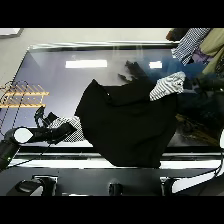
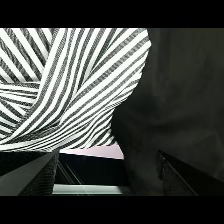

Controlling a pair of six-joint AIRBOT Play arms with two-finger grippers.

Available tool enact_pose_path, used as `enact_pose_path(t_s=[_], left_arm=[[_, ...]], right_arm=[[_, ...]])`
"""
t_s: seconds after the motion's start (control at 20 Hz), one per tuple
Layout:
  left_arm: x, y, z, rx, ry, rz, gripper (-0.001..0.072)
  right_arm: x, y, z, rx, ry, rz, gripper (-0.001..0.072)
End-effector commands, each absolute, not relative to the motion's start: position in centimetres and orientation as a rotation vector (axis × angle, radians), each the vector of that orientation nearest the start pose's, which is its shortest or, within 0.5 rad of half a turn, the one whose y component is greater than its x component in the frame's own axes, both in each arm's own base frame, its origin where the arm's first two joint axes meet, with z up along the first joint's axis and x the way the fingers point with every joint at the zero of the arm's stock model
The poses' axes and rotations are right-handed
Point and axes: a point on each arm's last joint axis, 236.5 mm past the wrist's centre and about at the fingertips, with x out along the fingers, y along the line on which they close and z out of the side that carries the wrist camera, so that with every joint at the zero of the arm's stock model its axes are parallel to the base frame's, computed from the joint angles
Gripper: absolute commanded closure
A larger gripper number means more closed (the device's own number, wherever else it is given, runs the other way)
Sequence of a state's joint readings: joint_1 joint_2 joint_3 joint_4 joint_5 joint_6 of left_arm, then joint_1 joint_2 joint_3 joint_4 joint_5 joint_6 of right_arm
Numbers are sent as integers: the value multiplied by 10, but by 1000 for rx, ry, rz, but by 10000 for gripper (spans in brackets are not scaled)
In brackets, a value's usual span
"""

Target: Fold the clothes and pants, and hang the long-sleeved shirts on hangers.

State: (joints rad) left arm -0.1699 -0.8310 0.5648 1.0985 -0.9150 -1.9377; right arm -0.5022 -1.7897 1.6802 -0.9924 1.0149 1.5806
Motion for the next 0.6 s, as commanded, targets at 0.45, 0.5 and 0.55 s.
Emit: enact_pose_path(t_s=[0.45, 0.5, 0.55], left_arm=[[256, -130, -32, -693, 1280, -71, 5], [256, -130, -32, -693, 1280, -72, 5], [256, -130, -32, -693, 1280, -72, 5]], right_arm=[[467, -111, -97, 832, 1397, -6, 227], [470, -112, -99, 844, 1388, -23, 227], [470, -112, -99, 857, 1385, -28, 242]])
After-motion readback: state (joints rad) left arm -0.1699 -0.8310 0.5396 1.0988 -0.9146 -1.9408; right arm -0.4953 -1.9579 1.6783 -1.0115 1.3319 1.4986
